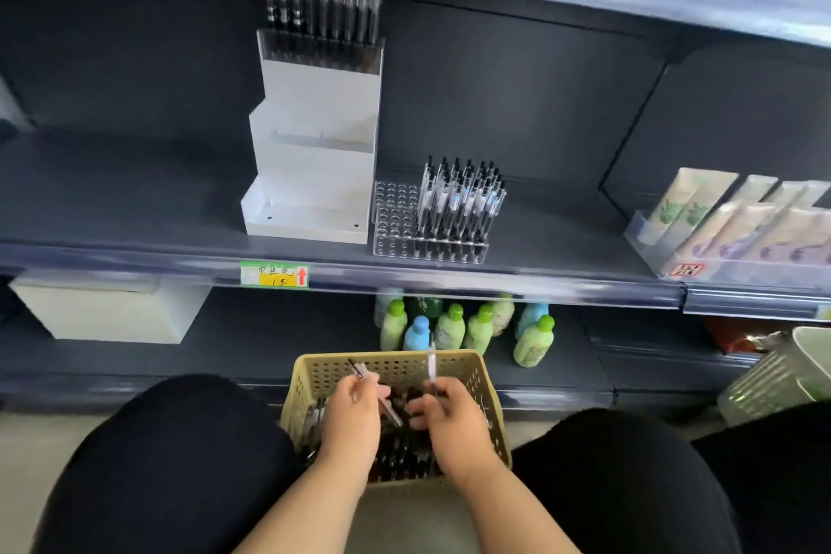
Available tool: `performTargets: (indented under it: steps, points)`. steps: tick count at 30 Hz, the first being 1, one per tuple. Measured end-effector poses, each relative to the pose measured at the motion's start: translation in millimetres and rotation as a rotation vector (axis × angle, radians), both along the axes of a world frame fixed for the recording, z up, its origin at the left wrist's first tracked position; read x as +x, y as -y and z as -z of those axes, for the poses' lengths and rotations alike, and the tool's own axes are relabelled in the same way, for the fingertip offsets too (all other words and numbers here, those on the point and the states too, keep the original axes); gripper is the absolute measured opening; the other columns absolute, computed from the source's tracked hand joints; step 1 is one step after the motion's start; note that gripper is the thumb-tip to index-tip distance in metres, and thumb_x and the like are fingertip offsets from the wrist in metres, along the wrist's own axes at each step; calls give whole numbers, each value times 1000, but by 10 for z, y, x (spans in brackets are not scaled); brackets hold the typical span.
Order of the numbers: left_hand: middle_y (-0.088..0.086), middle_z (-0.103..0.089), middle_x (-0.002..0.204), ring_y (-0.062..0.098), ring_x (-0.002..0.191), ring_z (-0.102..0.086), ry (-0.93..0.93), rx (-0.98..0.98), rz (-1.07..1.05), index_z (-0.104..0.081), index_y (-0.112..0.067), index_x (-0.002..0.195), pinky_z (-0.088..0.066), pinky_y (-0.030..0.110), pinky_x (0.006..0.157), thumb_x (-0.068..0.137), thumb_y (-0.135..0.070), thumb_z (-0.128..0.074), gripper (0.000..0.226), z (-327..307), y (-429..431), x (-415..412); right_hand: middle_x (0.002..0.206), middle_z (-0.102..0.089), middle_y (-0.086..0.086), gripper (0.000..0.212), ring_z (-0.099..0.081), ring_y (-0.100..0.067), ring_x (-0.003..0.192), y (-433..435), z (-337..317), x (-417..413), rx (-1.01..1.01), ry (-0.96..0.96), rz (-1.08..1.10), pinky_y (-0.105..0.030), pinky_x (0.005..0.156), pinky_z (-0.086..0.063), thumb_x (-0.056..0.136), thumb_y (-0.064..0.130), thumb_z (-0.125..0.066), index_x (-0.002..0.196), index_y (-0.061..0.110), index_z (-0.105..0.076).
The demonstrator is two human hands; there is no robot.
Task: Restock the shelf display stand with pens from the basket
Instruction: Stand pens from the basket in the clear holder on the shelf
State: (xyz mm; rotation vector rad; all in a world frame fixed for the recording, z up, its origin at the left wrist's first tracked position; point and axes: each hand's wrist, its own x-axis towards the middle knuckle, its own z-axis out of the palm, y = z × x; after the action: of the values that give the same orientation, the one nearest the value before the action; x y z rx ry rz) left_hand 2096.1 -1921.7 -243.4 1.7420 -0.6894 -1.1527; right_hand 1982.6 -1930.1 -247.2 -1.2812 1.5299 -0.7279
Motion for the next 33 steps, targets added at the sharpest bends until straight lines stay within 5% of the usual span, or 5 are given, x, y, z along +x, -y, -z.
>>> performTargets:
  steps: [10,17,22,25,33]
  points:
    - [-9,-65,96,1,81,-56,102,-121,-67,-52,-14,120,-48,32,78,98,-23,-41,26,-125,-53,82,75,-56,-1,20,-52,-11,65,-81,-89,38,-87,19,124,-26,65,-45,96,7,-36,100,26,-42]
    - [-13,-60,100,-3,82,-52,229,-206,17,-55,-20,119,-37,17,64,95,-30,-50,27,-401,-6,43,84,-63,9,18,-60,-2,79,-15,-193,30,-168,-71,119,-8,65,-42,99,24,-41,92,28,-57]
    - [-18,-65,94,-8,91,-60,254,-360,2,-60,-27,104,-46,11,76,88,-26,-61,16,-780,106,197,95,-69,0,11,-68,-6,85,157,-614,-4,-295,291,310,-26,84,-54,96,10,-45,103,16,-50]
    - [-16,-67,92,-18,82,-58,283,-425,-44,-65,-24,99,-41,-3,63,85,-24,-64,14,-990,189,342,95,-72,-4,6,-69,-13,90,265,-893,-94,-347,504,410,-31,84,-53,97,5,-44,97,10,-47]
    - [-28,-63,90,-19,82,-56,532,-475,70,-64,-36,93,-38,1,64,85,-30,-62,10,-1426,677,602,91,-66,5,9,-60,3,81,796,-1405,-250,-624,186,234,-8,72,-45,92,13,-52,85,17,-57]
